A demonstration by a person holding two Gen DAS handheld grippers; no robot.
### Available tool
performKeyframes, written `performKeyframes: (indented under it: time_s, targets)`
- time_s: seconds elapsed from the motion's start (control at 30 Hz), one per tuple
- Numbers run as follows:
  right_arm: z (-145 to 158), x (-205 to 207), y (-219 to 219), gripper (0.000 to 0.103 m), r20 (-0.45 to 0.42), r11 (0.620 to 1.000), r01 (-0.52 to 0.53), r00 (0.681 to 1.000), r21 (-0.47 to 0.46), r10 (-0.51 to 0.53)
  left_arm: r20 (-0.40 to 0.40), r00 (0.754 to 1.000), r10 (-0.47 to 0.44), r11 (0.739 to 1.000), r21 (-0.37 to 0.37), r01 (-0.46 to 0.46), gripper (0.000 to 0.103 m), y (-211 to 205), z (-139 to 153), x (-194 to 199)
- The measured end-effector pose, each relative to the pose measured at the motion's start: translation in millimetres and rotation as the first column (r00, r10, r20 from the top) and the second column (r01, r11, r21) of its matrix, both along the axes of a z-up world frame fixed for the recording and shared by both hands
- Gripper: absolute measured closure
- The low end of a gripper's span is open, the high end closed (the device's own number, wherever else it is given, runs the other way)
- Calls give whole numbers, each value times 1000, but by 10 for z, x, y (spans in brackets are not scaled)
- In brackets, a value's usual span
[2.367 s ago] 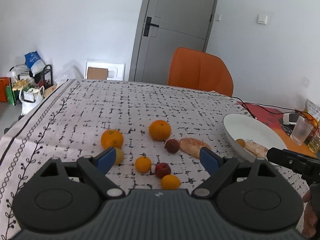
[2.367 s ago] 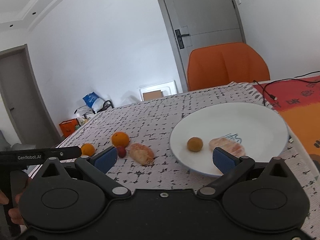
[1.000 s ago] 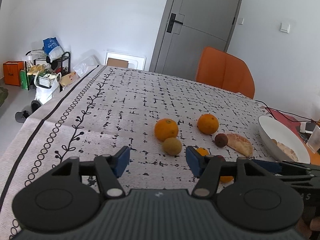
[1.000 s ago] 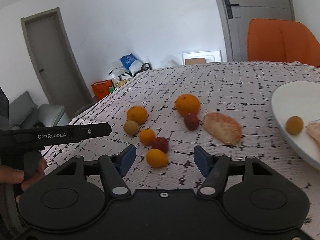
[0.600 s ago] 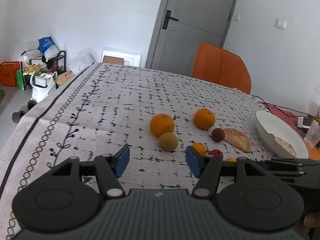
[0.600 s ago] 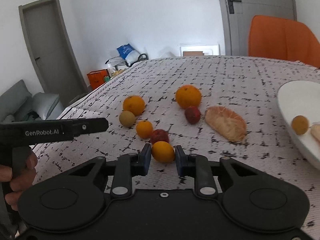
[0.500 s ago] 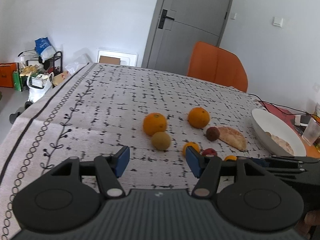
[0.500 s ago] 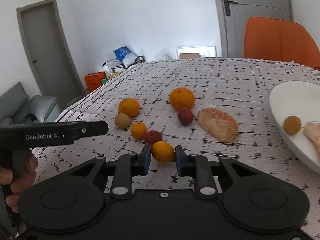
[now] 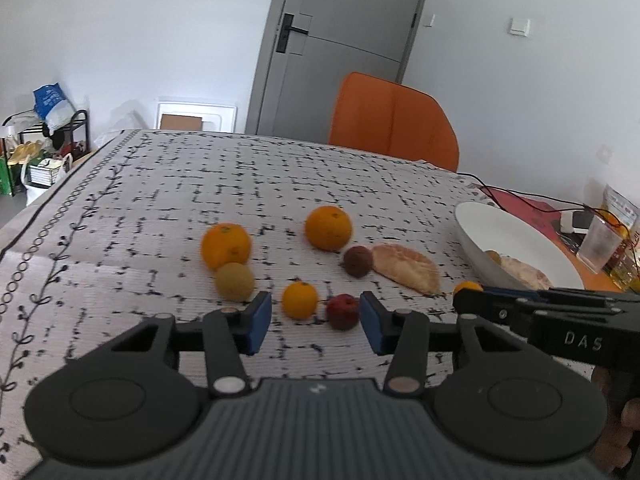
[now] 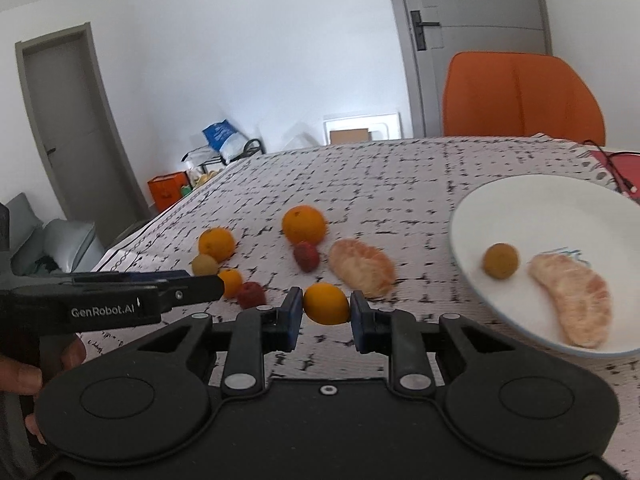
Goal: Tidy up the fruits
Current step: 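Grasp small mandarin with right gripper while left gripper grasps red plum, then carry mandarin into bowl and open right gripper while left carries red plum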
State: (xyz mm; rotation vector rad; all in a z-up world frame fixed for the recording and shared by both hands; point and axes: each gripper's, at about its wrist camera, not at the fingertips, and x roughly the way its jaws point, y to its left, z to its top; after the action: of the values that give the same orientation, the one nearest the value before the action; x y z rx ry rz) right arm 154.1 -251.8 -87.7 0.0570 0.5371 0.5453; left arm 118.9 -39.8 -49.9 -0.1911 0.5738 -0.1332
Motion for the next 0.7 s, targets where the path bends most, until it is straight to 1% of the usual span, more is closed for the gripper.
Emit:
performKeyframes:
  time_s: [0.1,0.23,0.4,0.47,0.5,0.53,0.57,0.7]
  targets:
    - [27,-12,-92,79,10,1000,13,1000,6,-13,-4,1000,-17,1000,-3,17,58,-75,-5,30]
    - [62,-37,-214,79,20,999,35,999,15,-35,-5,999,-32,999,8,33,65,-183,-10,77]
    - [97,-60,-363,79,34,998,62,997,29,-63,-18,999,-27,999,40,28,66,-277,-44,161]
    - [113,-64,-432,79,42,996,78,996,38,-79,-33,999,-21,998,60,23,75,-312,-95,212]
    - [120,-67,-468,79,45,995,85,995,42,-87,-41,999,-13,998,67,15,82,-326,-126,234]
    - [123,-69,-494,79,46,995,90,995,45,-92,-50,999,-7,997,70,11,82,-344,-159,258]
    - [130,-71,-526,79,48,994,97,994,49,-100,-42,999,-2,997,77,5,82,-363,-165,254]
    - [143,-79,-656,79,54,990,126,990,63,-130,-21,1000,-17,997,78,19,82,-456,-97,234]
